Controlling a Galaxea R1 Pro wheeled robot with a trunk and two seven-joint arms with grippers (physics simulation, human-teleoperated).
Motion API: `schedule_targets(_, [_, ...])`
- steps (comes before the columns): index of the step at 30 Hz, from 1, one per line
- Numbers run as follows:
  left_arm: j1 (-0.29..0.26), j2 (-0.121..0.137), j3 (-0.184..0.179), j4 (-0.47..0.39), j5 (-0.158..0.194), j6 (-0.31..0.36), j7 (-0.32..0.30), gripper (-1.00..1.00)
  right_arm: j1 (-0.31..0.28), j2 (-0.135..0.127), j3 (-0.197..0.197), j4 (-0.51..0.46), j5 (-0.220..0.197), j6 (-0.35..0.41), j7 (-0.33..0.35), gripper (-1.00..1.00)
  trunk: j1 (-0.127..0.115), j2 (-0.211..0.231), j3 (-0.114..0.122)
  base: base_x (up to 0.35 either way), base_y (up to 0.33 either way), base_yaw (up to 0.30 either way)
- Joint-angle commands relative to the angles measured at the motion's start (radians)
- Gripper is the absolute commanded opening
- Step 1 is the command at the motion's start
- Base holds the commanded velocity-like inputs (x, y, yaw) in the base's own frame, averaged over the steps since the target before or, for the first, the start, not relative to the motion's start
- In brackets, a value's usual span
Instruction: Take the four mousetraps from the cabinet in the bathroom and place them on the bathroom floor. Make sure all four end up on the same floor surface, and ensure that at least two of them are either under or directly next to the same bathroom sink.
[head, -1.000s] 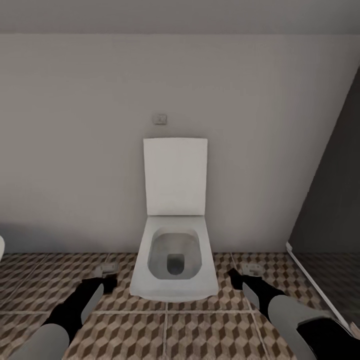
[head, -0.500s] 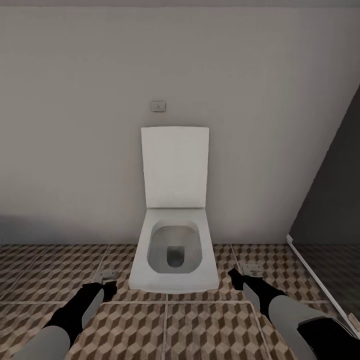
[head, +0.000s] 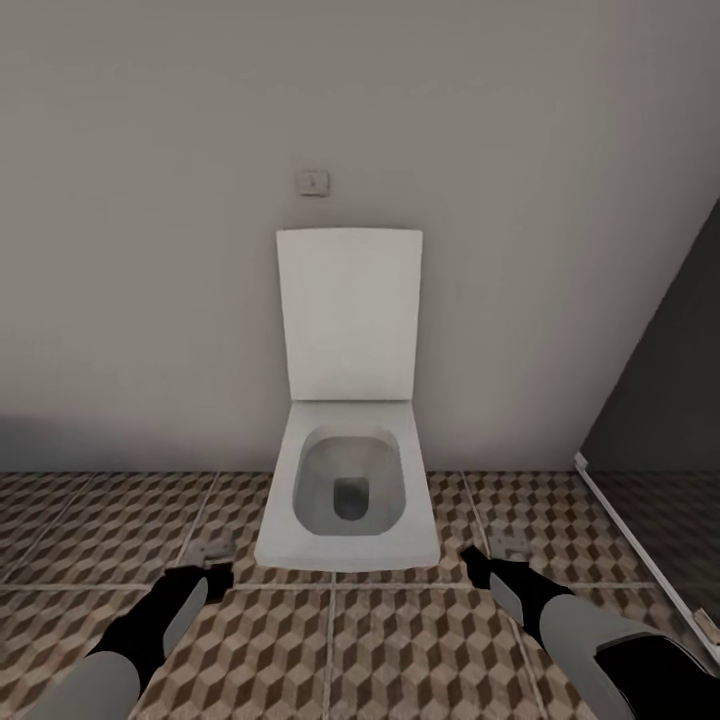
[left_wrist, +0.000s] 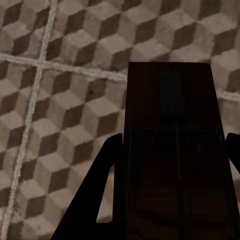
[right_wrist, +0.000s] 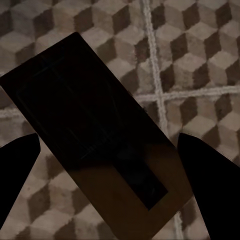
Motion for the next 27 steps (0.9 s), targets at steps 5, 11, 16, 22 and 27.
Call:
schedule_targets(5, [-0.001, 0.002, -0.008, -0.003, 0.007, 0.004, 0.01, -1.0, 0.0, -0.002, 0.009, -0.002, -0.009, 0.006, -0.004, -1.0, 0.002, -0.002, -0.02, 0.0, 0.0, 0.0])
schedule_targets(11, [-0.001, 0.003, -0.008, -0.003, 0.008, 0.003, 0.008, -1.0, 0.0, -0.003, 0.009, 0.001, -0.009, 0.002, -0.004, -1.0, 0.005, -0.003, -0.044, 0.0, 0.0, 0.0])
schedule_targets(16, [-0.001, 0.002, -0.008, -0.003, 0.007, 0.003, 0.008, -1.0, 0.0, -0.004, 0.009, 0.021, -0.007, -0.029, -0.004, -1.0, 0.007, -0.004, -0.063, 0.0, 0.0, 0.0])
schedule_targets(22, [-0.001, 0.002, -0.008, -0.002, 0.005, 0.002, 0.007, -1.0, 0.0, -0.005, 0.009, 0.029, -0.006, -0.046, -0.004, -1.0, 0.01, -0.006, -0.086, 0.0, 0.0, 0.0])
schedule_targets(27, [-0.001, 0.002, -0.009, -0.003, 0.002, 0.0, 0.006, -1.0, 0.0, -0.005, 0.009, 0.03, -0.007, -0.05, -0.004, -1.0, 0.012, -0.007, -0.105, 0.0, 0.0, 0.0])
